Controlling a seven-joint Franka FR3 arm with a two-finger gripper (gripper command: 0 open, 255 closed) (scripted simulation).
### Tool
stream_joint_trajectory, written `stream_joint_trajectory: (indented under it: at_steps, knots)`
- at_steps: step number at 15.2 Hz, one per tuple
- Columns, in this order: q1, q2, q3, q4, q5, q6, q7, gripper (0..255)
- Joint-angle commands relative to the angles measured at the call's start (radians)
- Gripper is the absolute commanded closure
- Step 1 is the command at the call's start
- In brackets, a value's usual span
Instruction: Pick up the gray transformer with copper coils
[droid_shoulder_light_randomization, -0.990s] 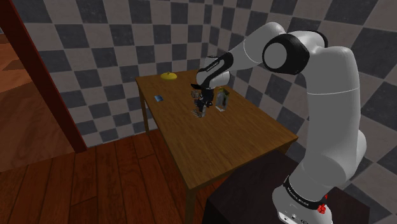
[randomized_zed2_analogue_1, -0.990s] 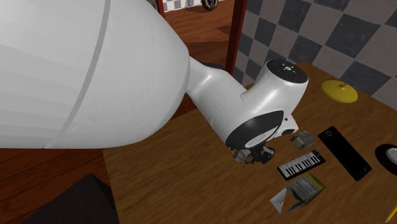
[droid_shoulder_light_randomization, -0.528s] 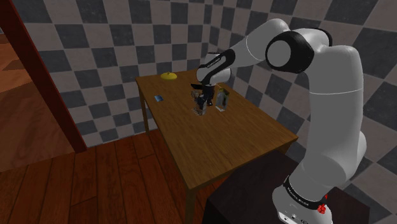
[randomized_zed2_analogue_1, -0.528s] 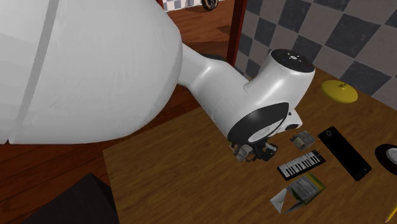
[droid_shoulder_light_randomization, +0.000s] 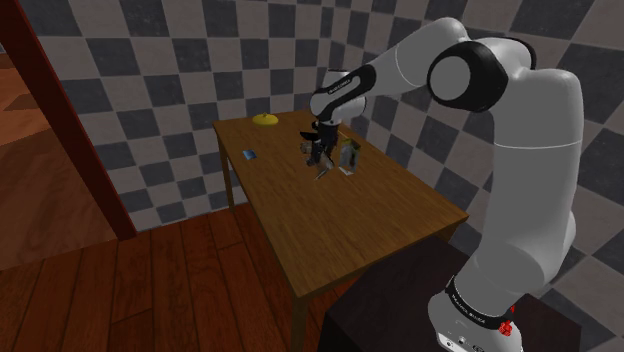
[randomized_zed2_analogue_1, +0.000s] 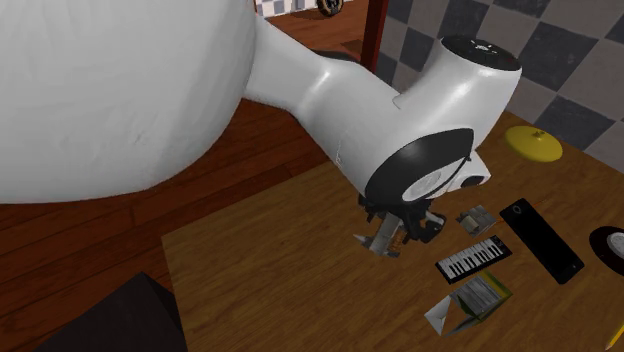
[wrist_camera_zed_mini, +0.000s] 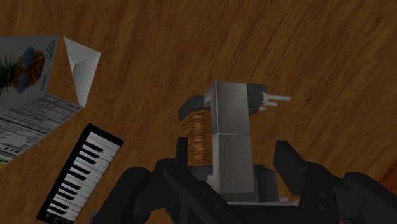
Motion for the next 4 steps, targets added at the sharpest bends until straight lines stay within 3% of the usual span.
stream_joint_trajectory:
  at_steps: [1,4]
  knots:
    - [0.001,-0.017,-0.002,0.006,-0.004,-0.023,0.003,255]
    - [0.002,-0.025,-0.002,0.010,-0.005,-0.035,0.005,255]
